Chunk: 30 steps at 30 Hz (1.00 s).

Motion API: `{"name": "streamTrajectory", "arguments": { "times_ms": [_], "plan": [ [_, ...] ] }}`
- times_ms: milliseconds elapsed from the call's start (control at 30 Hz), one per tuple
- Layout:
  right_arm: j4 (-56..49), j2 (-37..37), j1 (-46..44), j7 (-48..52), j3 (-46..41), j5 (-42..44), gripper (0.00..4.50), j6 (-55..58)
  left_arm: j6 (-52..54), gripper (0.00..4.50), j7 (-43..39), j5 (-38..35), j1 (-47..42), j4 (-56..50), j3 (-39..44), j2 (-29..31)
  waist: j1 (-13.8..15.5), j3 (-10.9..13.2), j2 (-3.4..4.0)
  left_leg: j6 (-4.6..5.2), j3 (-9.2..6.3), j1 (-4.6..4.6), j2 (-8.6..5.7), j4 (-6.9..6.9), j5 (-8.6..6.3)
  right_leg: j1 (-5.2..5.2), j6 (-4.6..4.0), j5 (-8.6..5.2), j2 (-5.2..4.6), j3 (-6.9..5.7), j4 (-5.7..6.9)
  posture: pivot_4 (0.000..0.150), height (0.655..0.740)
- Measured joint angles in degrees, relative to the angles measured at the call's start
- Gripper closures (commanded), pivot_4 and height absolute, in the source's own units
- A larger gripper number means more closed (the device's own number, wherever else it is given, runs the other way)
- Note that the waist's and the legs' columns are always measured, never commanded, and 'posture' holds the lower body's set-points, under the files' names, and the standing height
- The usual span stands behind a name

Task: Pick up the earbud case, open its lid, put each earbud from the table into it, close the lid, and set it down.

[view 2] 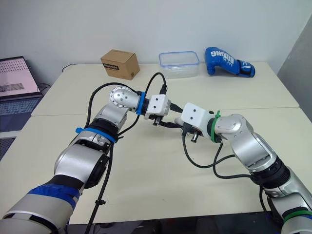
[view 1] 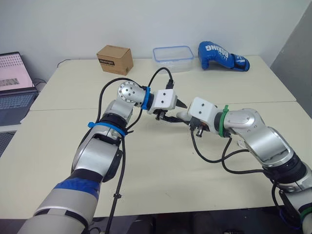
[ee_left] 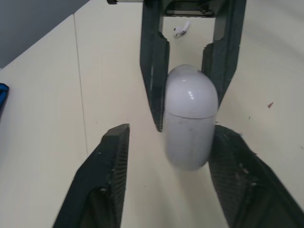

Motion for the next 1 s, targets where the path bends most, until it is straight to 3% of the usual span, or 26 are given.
{"name": "streamTrajectory", "arguments": {
  "times_ms": [100, 200, 367, 533, 567, 667, 767, 1000],
  "plan": [
    [0.0, 0.1, 0.0, 0.2, -0.3, -0.2, 3.67, 0.3, 0.0, 3.77, -1.2, 0.0, 0.0, 0.0, 0.0, -0.1, 0.0, 0.0, 0.0, 0.0, 0.0, 0.0, 0.0, 0.0, 0.0, 0.0, 0.0, 0.0, 0.0, 0.0, 0.01, 0.15, 0.74],
    [0.0, 0.1, 0.0, 0.2, -0.3, -0.3, 3.67, 0.3, -0.2, 3.76, -1.4, 0.0, 0.1, 0.0, 0.0, -0.1, 0.0, 0.0, 0.0, 0.0, 0.0, 0.0, 0.0, 0.01, 0.0, 0.0, 0.0, 0.0, 0.0, 0.0, 0.01, 0.15, 0.74],
    [0.4, -0.8, 2.3, -0.1, -2.2, -0.5, 1.99, -1.4, -0.5, 3.76, -0.5, -0.4, 0.4, -0.2, 0.5, -0.9, 0.1, 0.0, 0.0, 0.0, -0.01, -0.04, -0.02, 0.03, 0.0, 0.0, 0.0, 0.0, -0.02, -0.01, 0.0, 0.15, 0.74],
    [-3.0, -1.1, 9.8, -1.3, -15.1, 3.2, 0.17, 0.6, 10.3, 3.76, -0.4, -4.9, 1.8, -0.1, 5.5, -0.7, 0.2, 0.0, 0.0, 0.0, -0.07, -0.11, -0.02, 0.09, 0.0, -0.02, 0.01, 0.01, -0.01, -0.05, 0.04, 0.15, 0.74],
    [-4.1, -0.6, 10.8, -1.5, -17.5, 4.6, 0.03, 1.8, 12.9, 3.76, -0.3, -5.8, 2.4, 0.0, 6.7, -0.5, 0.2, 0.0, 0.0, 0.01, -0.06, -0.11, -0.02, 0.09, 0.0, -0.02, 0.01, 0.01, -0.01, -0.04, 0.08, 0.15, 0.74],
    [-9.1, 3.5, 13.5, -2.8, -23.8, 9.6, 0.03, 5.9, 24.7, 3.76, -1.3, -9.4, 4.2, -1.0, 9.3, -0.6, -0.1, 0.0, 0.0, 0.01, -0.05, -0.1, 0.0, 0.11, 0.0, -0.05, 0.01, 0.01, 0.01, -0.03, 0.21, 0.15, 0.74],
    [-13.2, 6.5, 14.5, -4.8, -24.4, 12.8, 0.03, 9.3, 34.2, 3.76, -3.4, -11.9, 6.8, -6.1, 10.0, -0.7, -0.2, 0.0, 0.0, 0.0, -0.05, -0.11, -0.01, 0.16, 0.0, -0.12, 0.01, 0.01, 0.01, 0.0, 0.55, 0.15, 0.74],
    [-12.4, 7.4, 14.3, -10.0, -21.8, 13.0, 0.03, 11.0, 37.0, 3.76, -4.6, -12.4, 10.3, -15.3, 8.9, -0.1, 0.1, 0.0, 0.01, -0.01, -0.04, -0.09, -0.01, 0.22, 0.01, -0.12, 0.0, 0.0, -0.01, 0.03, 0.48, 0.15, 0.74]
  ]
}}
